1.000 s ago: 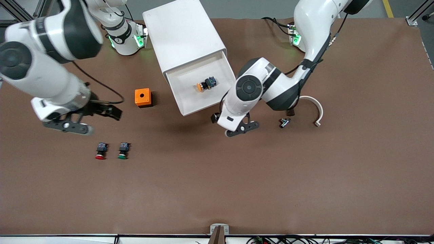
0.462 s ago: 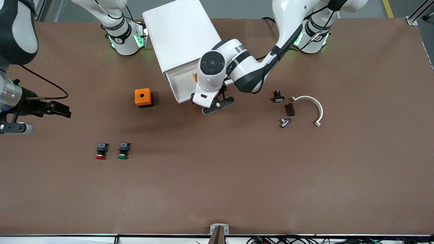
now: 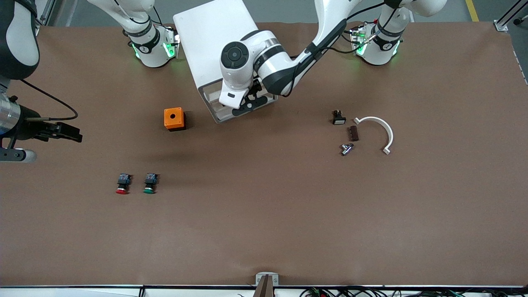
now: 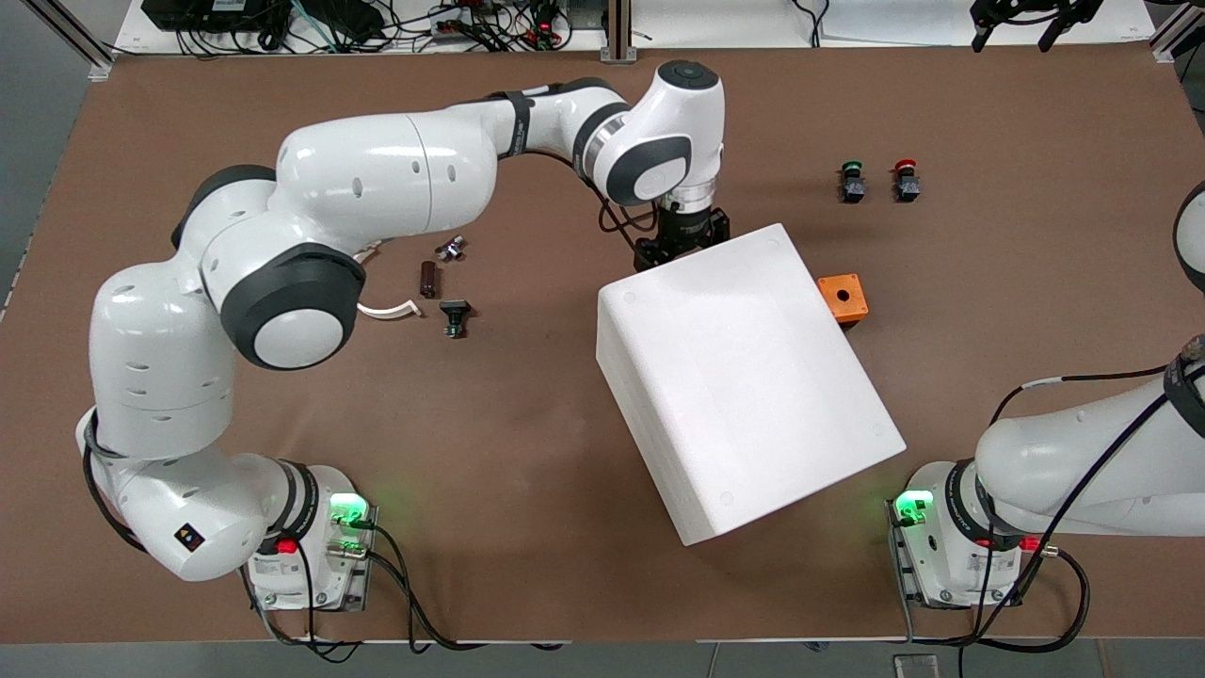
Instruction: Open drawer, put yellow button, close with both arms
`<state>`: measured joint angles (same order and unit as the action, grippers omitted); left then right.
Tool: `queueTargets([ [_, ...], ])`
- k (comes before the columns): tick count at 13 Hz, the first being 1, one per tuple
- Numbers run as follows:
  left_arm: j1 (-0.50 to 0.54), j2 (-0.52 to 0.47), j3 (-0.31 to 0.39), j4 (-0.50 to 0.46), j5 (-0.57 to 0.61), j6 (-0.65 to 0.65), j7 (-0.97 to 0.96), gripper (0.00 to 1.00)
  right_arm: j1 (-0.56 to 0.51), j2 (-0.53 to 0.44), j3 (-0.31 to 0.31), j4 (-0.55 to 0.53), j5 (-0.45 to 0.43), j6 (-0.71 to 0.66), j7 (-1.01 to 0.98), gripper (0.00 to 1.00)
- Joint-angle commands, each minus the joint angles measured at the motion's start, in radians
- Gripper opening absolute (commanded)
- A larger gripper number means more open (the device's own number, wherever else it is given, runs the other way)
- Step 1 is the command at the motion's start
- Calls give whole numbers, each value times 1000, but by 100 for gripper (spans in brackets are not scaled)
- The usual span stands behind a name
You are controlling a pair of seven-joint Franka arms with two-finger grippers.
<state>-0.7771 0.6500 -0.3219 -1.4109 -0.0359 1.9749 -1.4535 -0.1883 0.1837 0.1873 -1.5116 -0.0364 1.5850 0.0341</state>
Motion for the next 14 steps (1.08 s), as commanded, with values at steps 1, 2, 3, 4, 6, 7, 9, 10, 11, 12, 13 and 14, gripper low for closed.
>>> queueTargets([
  [1, -16, -1, -2, -11, -25, -8, -56, 100, 6, -4, 15, 24, 10, -11, 24, 100],
  [2, -10, -4, 0, -16, -24, -8, -57, 100, 7, -3, 15, 27, 12, -7, 24, 100],
  [3, 5, -6, 6, -14, -21, -8, -51, 100, 1, -3, 15, 34, 12, -8, 20, 100],
  [4, 33, -13, 15, -13, -10, -8, -48, 100, 4, 0, 15, 60, 13, -11, 18, 100],
  [6, 120, -29, 26, -7, 55, -25, -35, 100, 9, 0, 17, 80, 15, -13, 21, 100],
  [7, 174, -53, 26, -7, 130, -46, -15, 100, 10, 0, 18, 88, 15, -14, 17, 100],
  [9, 305, -99, 24, 3, 212, -94, 117, 100, 30, -10, 18, 93, 12, -92, 26, 100],
  [10, 375, -116, 23, 10, 214, -123, 224, 100, 38, -19, 20, 93, 13, -124, 35, 100],
  [11, 436, -147, 23, 18, 208, -143, 319, 100, 42, -35, 20, 90, 13, -147, 50, 100],
  [12, 499, -174, 21, 18, 211, -163, 375, 100, 64, -55, 17, 82, 1, -137, 73, 100],
  [13, 543, -205, 21, 17, 220, -194, 407, 100, 62, -70, 15, 73, 4, -135, 76, 100],
  [14, 576, -231, 26, 18, 223, -232, 439, 100, 56, -90, 11, 58, 6, -132, 76, 100],
])
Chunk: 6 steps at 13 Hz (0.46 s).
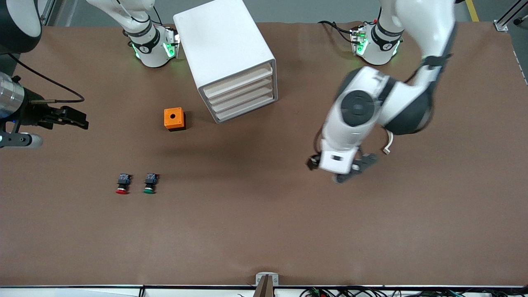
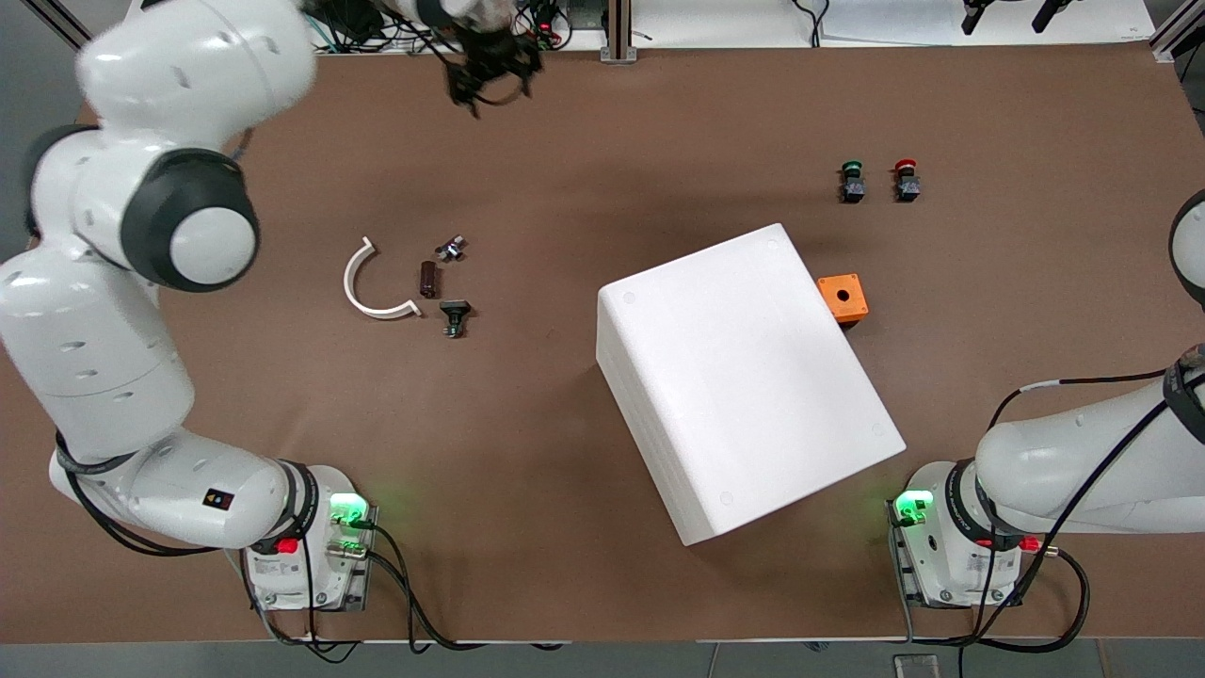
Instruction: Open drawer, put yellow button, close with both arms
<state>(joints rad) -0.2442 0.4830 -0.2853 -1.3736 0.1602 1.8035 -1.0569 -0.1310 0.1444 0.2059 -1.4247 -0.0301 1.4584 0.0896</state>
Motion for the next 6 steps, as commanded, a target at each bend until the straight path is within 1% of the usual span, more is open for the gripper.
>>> queueTargets([
  [1, 80, -92, -11, -19, 33, -90, 102, 100, -13, -74, -8, -51, 4, -6, 7, 100],
  [4, 186, -184, -12, -19, 36, -177, 338, 100, -31, -120, -13, -97, 7, 2, -1, 100],
  [6, 249, -245, -14, -19, 36, -219, 464, 100, -41, -132, -13, -103, 7, 0, -53, 100],
])
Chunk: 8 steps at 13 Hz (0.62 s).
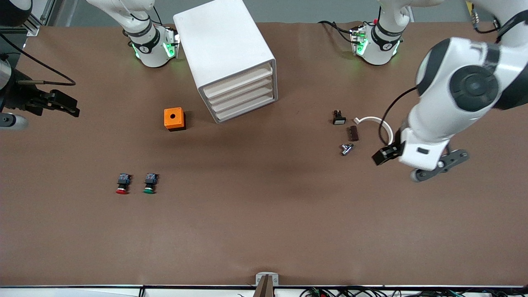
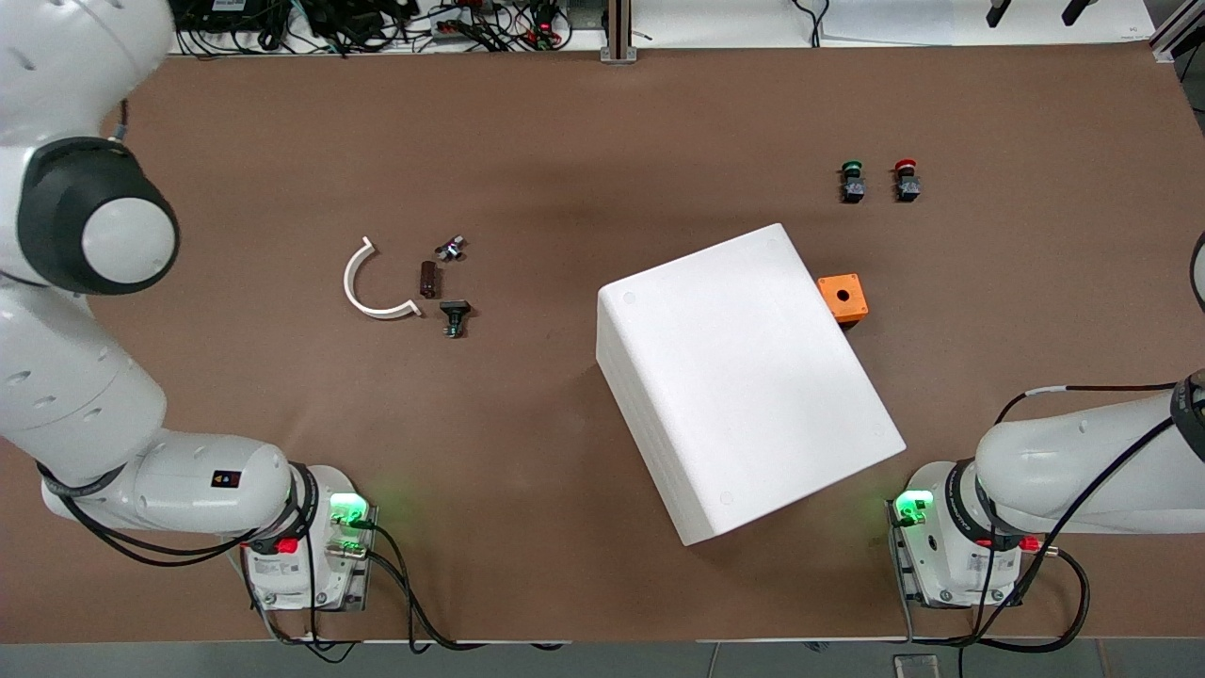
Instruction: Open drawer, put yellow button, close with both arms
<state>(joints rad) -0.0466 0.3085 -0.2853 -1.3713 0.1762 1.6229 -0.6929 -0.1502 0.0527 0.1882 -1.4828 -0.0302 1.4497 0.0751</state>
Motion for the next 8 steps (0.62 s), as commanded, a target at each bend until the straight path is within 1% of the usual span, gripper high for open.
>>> queueTargets([
  [1, 77, -100, -14, -22, 10, -67, 158, 100, -23, -45, 5, -51, 7, 11, -40, 100],
  [2, 106, -130, -15, -22, 2, -93, 209, 100, -37, -48, 5, -51, 7, 11, -44, 100],
  [3, 113, -161, -11, -28, -9, -107, 267, 100, -48, -48, 5, -51, 10, 12, -55, 100],
  [5, 88, -228, 61, -52, -61, -150, 373, 100, -98, -51, 4, -51, 61, 14, -136, 100],
  [7, 58, -314, 139, -127, -121, -163, 450, 100, -95, -63, 1, -56, 64, 15, -146, 100],
  [8, 10, -354, 200, -164, -139, -163, 478, 100, -80, -76, -16, -74, 64, 29, -146, 100],
])
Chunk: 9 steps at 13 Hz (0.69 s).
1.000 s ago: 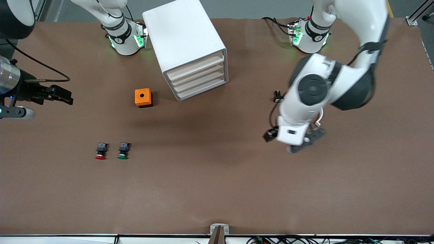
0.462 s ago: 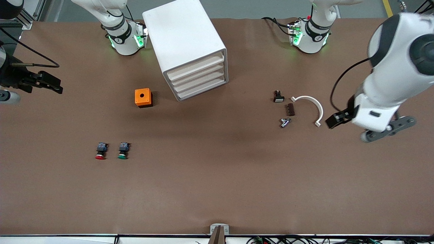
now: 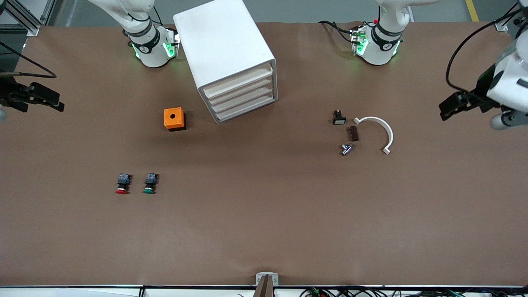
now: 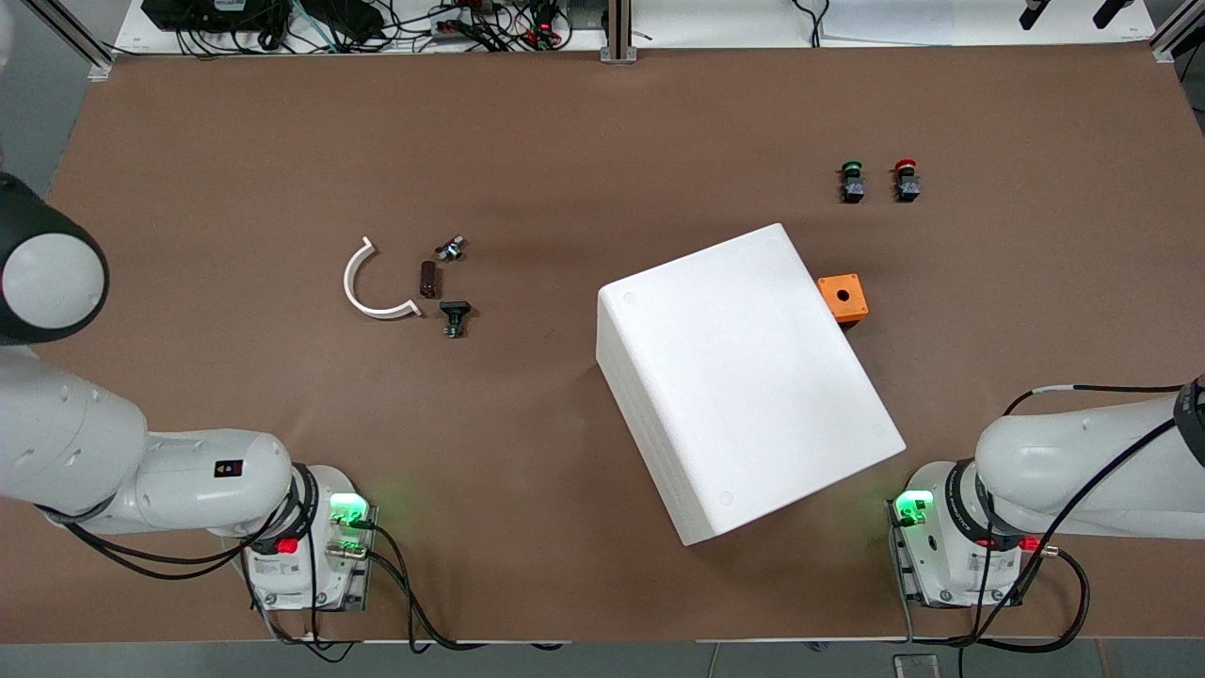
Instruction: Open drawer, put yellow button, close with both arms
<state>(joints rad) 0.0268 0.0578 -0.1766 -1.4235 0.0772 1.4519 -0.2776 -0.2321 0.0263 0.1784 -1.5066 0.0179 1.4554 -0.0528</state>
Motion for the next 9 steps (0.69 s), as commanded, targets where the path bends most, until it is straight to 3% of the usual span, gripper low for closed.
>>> queueTargets([
  [1, -102, -139, 130, -148, -48, 8, 75, 100, 67, -71, -75, -82, 16, 45, -18, 100],
  [2, -114, -165, 138, -175, -51, 8, 77, 100, 170, -94, -183, -116, 16, 71, -18, 100],
  [3, -119, -188, 135, -195, -51, 8, 77, 100, 213, -101, -230, -125, 16, 77, -18, 100],
  [9, -107, -216, 132, -222, -115, 27, 77, 100, 215, -103, -224, -126, 5, 77, -19, 100],
])
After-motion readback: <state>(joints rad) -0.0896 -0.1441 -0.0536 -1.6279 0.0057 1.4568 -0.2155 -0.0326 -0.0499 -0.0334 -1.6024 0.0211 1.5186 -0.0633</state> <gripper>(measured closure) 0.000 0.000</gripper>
